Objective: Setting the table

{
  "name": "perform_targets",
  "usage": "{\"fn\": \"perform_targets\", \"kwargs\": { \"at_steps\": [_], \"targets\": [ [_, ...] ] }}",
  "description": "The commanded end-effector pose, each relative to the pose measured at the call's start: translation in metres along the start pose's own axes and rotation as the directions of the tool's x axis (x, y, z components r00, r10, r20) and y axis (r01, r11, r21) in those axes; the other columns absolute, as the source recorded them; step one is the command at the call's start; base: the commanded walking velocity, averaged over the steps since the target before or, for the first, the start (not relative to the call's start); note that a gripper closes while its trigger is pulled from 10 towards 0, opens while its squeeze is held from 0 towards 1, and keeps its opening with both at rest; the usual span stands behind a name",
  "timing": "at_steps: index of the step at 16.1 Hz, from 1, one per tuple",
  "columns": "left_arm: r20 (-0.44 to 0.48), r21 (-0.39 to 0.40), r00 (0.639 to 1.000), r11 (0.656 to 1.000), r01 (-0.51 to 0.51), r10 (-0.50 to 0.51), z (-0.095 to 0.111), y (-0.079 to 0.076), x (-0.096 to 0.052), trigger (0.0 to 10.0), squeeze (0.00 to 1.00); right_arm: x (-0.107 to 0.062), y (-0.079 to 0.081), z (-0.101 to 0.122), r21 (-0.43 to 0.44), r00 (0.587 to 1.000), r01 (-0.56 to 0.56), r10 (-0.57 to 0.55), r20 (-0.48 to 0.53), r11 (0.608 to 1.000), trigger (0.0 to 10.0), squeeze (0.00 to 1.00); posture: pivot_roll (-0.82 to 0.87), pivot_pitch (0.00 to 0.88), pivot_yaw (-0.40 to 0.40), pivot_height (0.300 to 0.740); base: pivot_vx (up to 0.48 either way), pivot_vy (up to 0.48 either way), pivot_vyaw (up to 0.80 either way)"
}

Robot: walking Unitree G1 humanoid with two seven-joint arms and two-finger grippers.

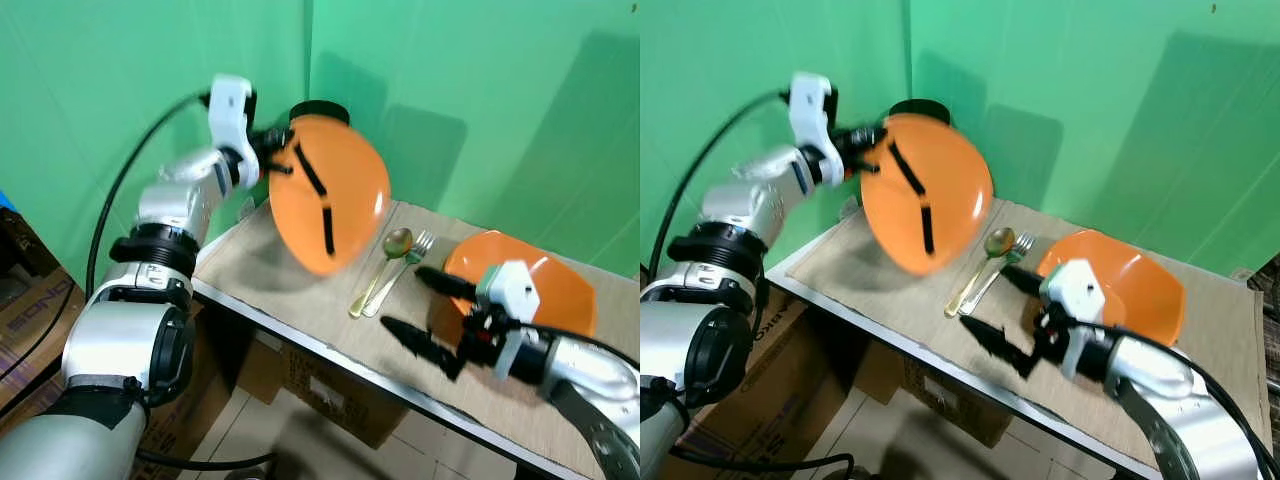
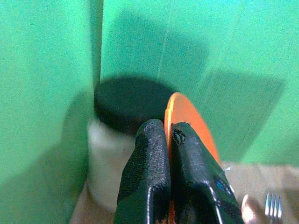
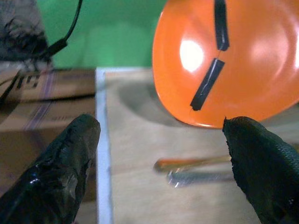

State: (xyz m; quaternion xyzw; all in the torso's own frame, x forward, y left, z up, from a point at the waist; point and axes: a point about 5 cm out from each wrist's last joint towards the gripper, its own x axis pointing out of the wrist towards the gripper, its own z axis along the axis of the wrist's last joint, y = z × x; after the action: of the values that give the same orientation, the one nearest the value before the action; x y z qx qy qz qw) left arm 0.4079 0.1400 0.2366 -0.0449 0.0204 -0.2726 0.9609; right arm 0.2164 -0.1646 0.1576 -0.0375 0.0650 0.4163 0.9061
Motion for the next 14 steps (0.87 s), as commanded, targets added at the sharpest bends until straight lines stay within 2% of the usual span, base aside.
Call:
{"fn": "perform_targets", "kwargs": {
  "at_steps": [1,5,7,8,9,10,11,12,13,14],
  "targets": [
    [0.135,0.012,0.990,0.999,0.041,-0.042,0.039,-0.007,0.002,0.0,0.00,-0.002,-0.007,0.004,0.006,0.999,0.038,-0.038,0.030,0.999,10.0,0.00,-0.02,0.000,-0.019,0.740,0.000,0.000,0.00],
    [0.211,-0.031,0.977,0.998,0.047,-0.039,0.057,-0.008,-0.001,0.0,0.00,0.008,-0.015,0.012,0.067,0.984,0.123,-0.130,0.123,0.990,10.0,0.00,-0.01,0.000,-0.021,0.740,0.000,0.000,0.00],
    [0.266,-0.086,0.963,0.994,0.066,-0.041,0.066,-0.008,-0.004,0.0,0.00,0.012,-0.018,0.013,0.133,0.972,0.162,-0.182,0.151,0.978,10.0,0.00,-0.01,0.000,-0.019,0.740,0.000,0.000,0.00],
    [0.307,-0.136,0.951,0.986,0.092,-0.047,0.073,-0.008,-0.006,0.0,0.00,0.015,-0.020,0.013,0.213,0.960,0.186,-0.223,0.168,0.959,10.0,0.00,-0.01,0.000,-0.019,0.740,0.000,0.000,0.00],
    [0.333,-0.177,0.941,0.977,0.120,-0.055,0.077,-0.008,-0.007,0.0,0.00,0.016,-0.022,0.012,0.258,0.951,0.207,-0.256,0.174,0.944,10.0,0.64,-0.01,0.000,-0.017,0.740,0.000,0.000,0.00],
    [0.386,-0.278,0.920,0.942,0.185,-0.067,0.080,-0.008,-0.011,0.0,0.00,0.020,-0.026,0.011,0.358,0.931,0.239,-0.318,0.178,0.903,10.0,1.00,-0.01,0.000,-0.016,0.740,0.000,0.000,0.00],
    [0.427,-0.372,0.899,0.887,0.273,-0.098,0.076,-0.012,-0.015,0.0,0.00,0.023,-0.034,0.010,0.500,0.895,0.269,-0.406,0.187,0.823,10.0,1.00,-0.01,0.000,-0.013,0.740,0.000,0.000,0.00],
    [0.434,-0.383,0.895,0.878,0.288,-0.104,0.075,-0.013,-0.015,0.0,0.00,0.023,-0.036,0.010,0.523,0.887,0.272,-0.421,0.190,0.808,10.0,1.00,-0.01,0.000,-0.013,0.740,0.000,0.000,0.00],
    [0.458,-0.420,0.878,0.837,0.351,-0.138,0.069,-0.019,-0.018,0.0,0.00,0.021,-0.045,0.011,0.619,0.847,0.267,-0.487,0.215,0.738,10.0,1.00,-0.01,0.000,-0.013,0.740,0.000,0.000,0.00],
    [0.465,-0.432,0.870,0.814,0.387,-0.166,0.065,-0.024,-0.020,0.0,0.00,0.018,-0.050,0.015,0.695,0.818,0.214,-0.515,0.257,0.686,10.0,1.00,-0.01,0.000,-0.016,0.740,0.000,0.000,0.00]
  ]
}}
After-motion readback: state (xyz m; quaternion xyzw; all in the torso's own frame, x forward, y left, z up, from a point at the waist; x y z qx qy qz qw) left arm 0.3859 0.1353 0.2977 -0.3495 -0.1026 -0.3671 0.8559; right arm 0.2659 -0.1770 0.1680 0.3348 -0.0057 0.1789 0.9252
